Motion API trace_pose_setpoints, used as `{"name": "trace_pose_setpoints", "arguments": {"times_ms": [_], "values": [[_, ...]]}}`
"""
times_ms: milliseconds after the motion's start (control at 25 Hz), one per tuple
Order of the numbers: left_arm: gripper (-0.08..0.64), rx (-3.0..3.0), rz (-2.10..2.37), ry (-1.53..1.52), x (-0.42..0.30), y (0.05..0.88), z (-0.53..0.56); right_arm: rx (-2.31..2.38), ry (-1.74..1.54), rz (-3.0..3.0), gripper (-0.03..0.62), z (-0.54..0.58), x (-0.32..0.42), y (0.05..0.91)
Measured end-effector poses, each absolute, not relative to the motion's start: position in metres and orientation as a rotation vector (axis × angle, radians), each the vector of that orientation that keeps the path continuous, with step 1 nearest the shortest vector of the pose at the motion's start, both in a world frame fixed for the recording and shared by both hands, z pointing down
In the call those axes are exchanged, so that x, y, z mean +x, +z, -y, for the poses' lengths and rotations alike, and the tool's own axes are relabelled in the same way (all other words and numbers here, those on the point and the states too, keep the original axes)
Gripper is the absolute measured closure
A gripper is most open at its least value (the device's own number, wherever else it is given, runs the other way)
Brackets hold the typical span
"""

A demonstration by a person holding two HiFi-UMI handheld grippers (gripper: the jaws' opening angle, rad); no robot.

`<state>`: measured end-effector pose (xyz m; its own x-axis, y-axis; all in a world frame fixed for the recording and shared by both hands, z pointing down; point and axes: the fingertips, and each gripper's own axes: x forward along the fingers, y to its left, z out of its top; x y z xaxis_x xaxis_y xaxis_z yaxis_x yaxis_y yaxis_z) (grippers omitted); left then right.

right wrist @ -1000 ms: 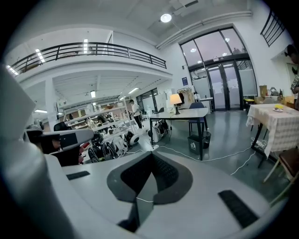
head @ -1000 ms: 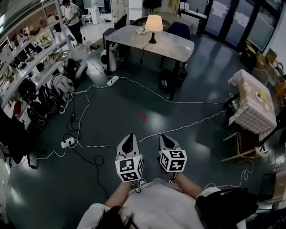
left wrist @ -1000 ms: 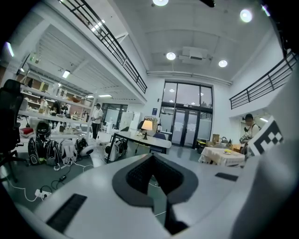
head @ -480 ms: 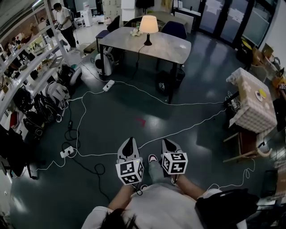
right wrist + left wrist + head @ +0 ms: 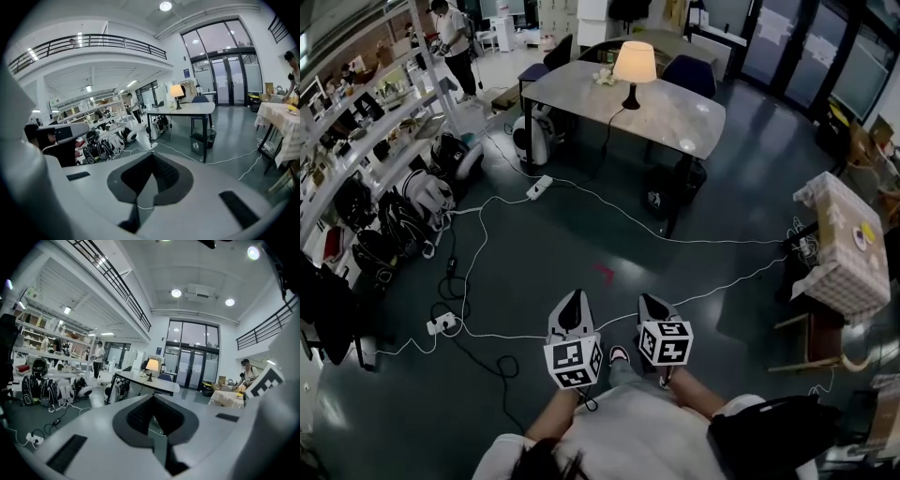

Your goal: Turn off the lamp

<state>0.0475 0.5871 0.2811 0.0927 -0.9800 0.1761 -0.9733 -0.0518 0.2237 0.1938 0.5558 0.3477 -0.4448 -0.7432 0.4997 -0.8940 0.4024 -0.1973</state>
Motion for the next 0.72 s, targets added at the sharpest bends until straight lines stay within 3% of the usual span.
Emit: {"name": "trace_pose_setpoints", "arguments": {"times_ms": [720], "values": [[0.552,2.080,1.955,-0.008,0.073,0.288,-0.449,1.381,0.641,2.350,0.594,-0.412,0.216,0.350]]}}
